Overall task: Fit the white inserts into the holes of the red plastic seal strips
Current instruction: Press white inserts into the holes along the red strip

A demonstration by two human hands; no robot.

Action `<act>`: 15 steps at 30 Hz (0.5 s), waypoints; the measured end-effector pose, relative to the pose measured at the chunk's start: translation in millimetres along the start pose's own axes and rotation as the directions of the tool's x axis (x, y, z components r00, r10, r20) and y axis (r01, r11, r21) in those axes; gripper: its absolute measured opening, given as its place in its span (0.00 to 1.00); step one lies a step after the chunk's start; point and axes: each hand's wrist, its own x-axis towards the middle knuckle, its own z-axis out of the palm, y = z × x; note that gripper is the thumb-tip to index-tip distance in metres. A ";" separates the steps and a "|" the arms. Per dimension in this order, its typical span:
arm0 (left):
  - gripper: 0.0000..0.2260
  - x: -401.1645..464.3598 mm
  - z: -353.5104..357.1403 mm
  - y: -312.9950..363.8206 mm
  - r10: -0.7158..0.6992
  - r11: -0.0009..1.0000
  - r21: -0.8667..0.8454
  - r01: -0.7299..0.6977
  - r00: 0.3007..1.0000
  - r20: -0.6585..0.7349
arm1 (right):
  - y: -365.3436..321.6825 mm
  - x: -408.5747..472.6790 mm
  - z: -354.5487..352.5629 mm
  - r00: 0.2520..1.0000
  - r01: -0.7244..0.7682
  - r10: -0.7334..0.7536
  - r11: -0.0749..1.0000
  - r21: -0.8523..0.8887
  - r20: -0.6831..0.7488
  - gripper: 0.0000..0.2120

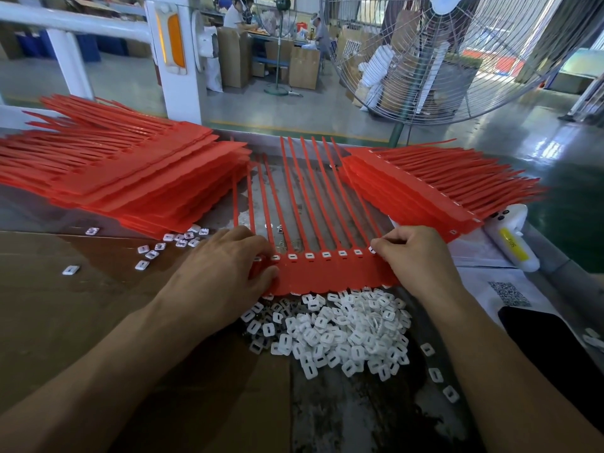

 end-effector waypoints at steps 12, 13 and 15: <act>0.18 0.0 0.7 -1.3 0.006 1.000 0.000 -0.006 1.000 -0.002 | 0.9 -1.0 -1.2 0.997 0.074 -0.075 0.993 -0.093 -0.009 0.05; 0.18 0.3 0.8 -1.3 0.005 1.000 0.000 -0.005 1.000 -0.003 | 0.2 -2.5 -2.5 0.995 0.097 -0.096 0.988 -0.119 0.006 0.06; 0.18 0.6 0.9 -1.6 0.004 1.000 0.002 -0.004 1.000 -0.001 | -2.1 -5.3 -5.7 0.992 0.125 -0.120 0.979 -0.158 0.043 0.07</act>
